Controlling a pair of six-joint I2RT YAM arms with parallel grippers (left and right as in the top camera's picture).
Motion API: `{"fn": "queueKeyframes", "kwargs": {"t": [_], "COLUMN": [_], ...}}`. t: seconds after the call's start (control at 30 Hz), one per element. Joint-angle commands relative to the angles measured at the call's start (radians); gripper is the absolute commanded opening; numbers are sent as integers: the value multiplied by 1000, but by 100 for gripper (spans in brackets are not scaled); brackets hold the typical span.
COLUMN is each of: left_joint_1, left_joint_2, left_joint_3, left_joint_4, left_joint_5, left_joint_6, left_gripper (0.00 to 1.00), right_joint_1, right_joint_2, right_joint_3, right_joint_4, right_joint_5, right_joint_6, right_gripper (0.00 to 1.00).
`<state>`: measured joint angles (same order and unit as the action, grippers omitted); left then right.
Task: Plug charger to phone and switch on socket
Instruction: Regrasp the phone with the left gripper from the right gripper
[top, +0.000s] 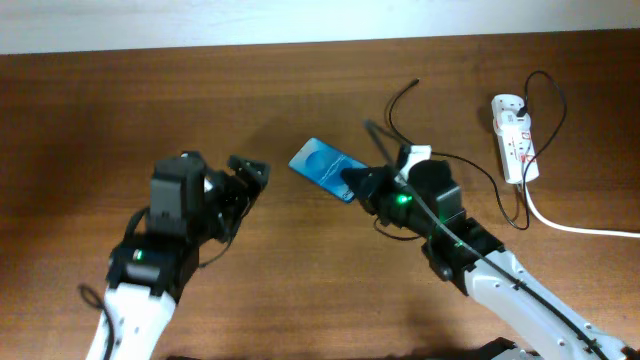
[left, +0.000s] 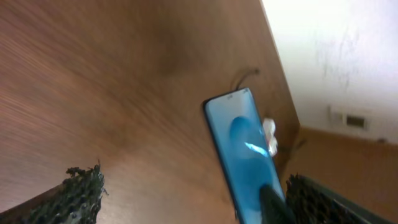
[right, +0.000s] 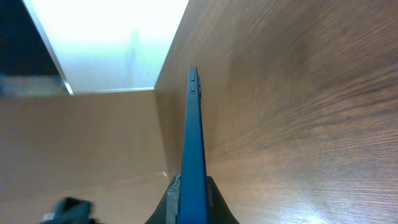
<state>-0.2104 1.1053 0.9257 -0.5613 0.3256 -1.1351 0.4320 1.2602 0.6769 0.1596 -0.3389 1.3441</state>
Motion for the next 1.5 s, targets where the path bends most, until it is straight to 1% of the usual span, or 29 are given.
{"fn": "queueKeyframes", "kwargs": {"t": [0.0,0.03,0.1,0.23,0.33,0.4,0.43,0.47,0.5,0.57,0.6,0.67,0.73,0.77,0.8,0.87,1.0,1.1,1.13,1.17,1.2,1.27,1.33,1.37,1.47], "left_joint_1": [24,24,24,24,24,24,23,23,23,23,23,23,23,23,23,23,23,23,23,23,23,21,12,6,1], "left_joint_2": [172,245,322,368,368,368,368,368,368,368,368,368,368,368,368,368,368,368,368,368,368,368,368,368,368], "left_joint_3": [-2,-2,-2,-2,-2,-2,-2,-2,-2,-2,-2,-2,-2,-2,-2,-2,-2,-2,-2,-2,-2,-2,-2,-2,-2], "left_joint_4": [132,206,280,319,394,408,408,408,408,408,409,412,412,412,412,412,420,419,419,419,419,419,419,419,419], "left_joint_5": [377,476,568,567,549,526,518,518,520,520,520,520,520,520,520,516,513,489,480,475,468,459,447,438,435], "left_joint_6": [29,24,-14,-29,-124,-149,-149,-149,-149,-153,-154,-156,-166,-184,-196,-213,-230,-243,-270,-288,-294,-293,-293,-293,-294], "left_gripper": [99,99,99,99,99,95,89,85,83,70,68,66,54,39,33,26,23,27,30,37,38,35,35,32,29], "right_joint_1": [-41,-40,-40,-38,-5,23,40,48,53,53,53,53,55,66,75,120,179,206,213,218,224,241,251,253,255], "right_joint_2": [-8,-8,-2,24,45,45,45,45,45,45,45,45,45,45,45,45,53,54,54,54,54,54,54,54,54], "right_joint_3": [13,13,13,13,13,13,13,13,13,13,13,13,13,13,13,13,13,13,13,13,13,13,13,13,13], "right_joint_4": [7,6,8,8,11,12,12,12,13,48,70,109,110,110,111,110,111,117,120,125,128,130,130,134,137], "right_joint_5": [-67,-61,-57,-58,-89,-97,-96,-95,-96,-99,-100,-99,-99,-99,-99,-93,-26,-14,-6,2,8,18,35,37,37], "right_joint_6": [110,116,174,264,361,418,447,449,449,449,449,450,450,450,450,457,483,498,498,498,497,497,498,497,497], "right_gripper": [4,4,4,4,4,4,4,4,4,4,4,4,4,4,4,4,4,4,4,4,4,4,4,4,4]}}
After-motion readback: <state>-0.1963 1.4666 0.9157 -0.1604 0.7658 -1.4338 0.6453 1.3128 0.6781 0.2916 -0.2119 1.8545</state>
